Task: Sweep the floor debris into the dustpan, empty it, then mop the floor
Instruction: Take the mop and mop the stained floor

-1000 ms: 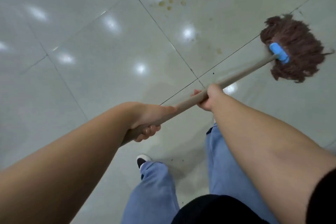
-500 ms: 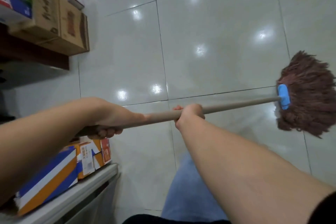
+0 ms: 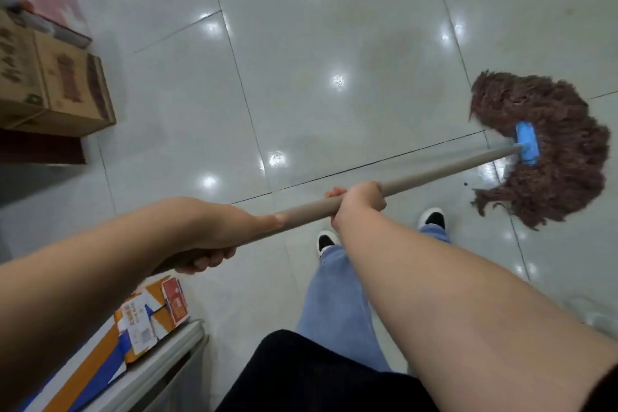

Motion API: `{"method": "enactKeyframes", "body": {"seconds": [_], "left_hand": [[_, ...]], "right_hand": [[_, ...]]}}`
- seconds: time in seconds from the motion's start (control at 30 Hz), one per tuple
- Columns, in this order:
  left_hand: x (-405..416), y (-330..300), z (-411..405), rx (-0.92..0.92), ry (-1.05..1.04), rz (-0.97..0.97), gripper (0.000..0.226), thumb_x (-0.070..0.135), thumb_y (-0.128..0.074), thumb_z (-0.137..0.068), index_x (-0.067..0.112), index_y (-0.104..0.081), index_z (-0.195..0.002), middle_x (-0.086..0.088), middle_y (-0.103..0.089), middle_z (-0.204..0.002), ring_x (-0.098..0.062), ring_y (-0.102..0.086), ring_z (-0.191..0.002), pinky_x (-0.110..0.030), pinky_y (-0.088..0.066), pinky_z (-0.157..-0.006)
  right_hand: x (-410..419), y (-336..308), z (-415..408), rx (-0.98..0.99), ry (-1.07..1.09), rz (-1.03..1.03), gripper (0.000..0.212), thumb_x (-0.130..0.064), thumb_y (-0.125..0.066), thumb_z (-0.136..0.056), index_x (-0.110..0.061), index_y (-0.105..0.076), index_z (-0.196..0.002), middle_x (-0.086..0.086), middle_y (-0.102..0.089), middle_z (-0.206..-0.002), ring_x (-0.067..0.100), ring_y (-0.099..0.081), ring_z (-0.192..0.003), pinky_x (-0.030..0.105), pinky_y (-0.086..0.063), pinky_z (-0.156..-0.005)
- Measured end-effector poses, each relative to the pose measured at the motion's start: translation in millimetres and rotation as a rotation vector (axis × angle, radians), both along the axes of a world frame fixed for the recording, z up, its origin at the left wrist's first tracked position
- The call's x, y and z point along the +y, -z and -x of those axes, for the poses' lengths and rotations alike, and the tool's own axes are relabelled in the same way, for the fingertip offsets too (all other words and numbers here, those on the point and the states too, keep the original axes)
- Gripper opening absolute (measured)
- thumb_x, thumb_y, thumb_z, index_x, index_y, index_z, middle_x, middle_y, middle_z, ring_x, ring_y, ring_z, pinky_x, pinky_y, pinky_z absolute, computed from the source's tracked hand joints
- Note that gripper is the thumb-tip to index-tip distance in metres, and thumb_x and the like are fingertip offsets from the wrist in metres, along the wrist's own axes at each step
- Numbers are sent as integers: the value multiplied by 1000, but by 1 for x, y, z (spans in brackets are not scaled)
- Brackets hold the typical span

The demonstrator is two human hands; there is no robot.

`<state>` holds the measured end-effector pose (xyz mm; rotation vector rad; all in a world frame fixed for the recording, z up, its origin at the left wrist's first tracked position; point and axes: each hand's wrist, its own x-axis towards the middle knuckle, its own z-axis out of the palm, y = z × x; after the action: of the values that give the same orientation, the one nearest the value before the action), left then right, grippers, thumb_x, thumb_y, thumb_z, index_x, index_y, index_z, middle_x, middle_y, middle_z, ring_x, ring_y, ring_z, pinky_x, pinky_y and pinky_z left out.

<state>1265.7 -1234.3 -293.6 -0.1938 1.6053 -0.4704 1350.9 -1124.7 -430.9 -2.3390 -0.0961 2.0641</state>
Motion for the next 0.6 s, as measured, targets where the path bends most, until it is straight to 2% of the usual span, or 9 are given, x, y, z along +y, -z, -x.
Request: {"method": "enactKeyframes", "body": {"seconds": [0.07,0.17,0.27,0.33,0.47,0.6], "left_hand": [[52,16,-24,0,-7,-88,77,90,-33,-63,14,-45,-67,4,-36,-33,-14,-29,-26,-12,-31,-38],[140,45,-60,-5,-21,-240,76,90,-34,-60,15,-48,-69,5,-34,-31,-14,-28,-25,-11,-29,-39],[229,65,-93,-10,-60,-380,81,90,-36,-47,15,-48,-72,3,-36,-39,-14,-27,-27,-11,-29,-39],[271,71,-114,-34,-88,-431,72,84,-39,-61,14,-45,-70,2,-38,-50,-14,-28,-28,-11,-30,-38],[298,78,-132,-93,-88,-464,63,76,-38,-76,13,-44,-73,-1,-40,-58,-14,-32,-38,-17,-31,-42],[252,75,-101,-12,-22,-425,60,76,-41,-76,16,-48,-71,3,-42,-48,-12,-32,-32,-10,-30,-36]], "right_hand": [[57,19,-21,-20,18,-38,40,-38,-30,-100,-11,-38,-129,9,-45,-44,14,-35,-18,18,-39,-34],[150,43,-58,-48,49,-84,35,-40,-32,-99,-14,-41,-121,7,-45,-53,15,-39,-27,16,-40,-36],[242,49,-93,-76,113,-123,27,-37,-38,-97,-12,-45,-92,6,-48,-58,15,-41,-38,16,-43,-36],[286,52,-114,-125,90,-146,30,-36,-41,-96,-12,-42,-79,6,-51,-61,16,-44,-39,19,-45,-36],[312,57,-134,-113,58,-145,33,-38,-41,-96,-9,-41,-80,7,-51,-66,16,-50,-27,22,-50,-36],[272,54,-108,-28,151,-110,32,-38,-39,-97,-12,-37,-78,4,-43,-59,12,-37,-20,13,-42,-36]]}}
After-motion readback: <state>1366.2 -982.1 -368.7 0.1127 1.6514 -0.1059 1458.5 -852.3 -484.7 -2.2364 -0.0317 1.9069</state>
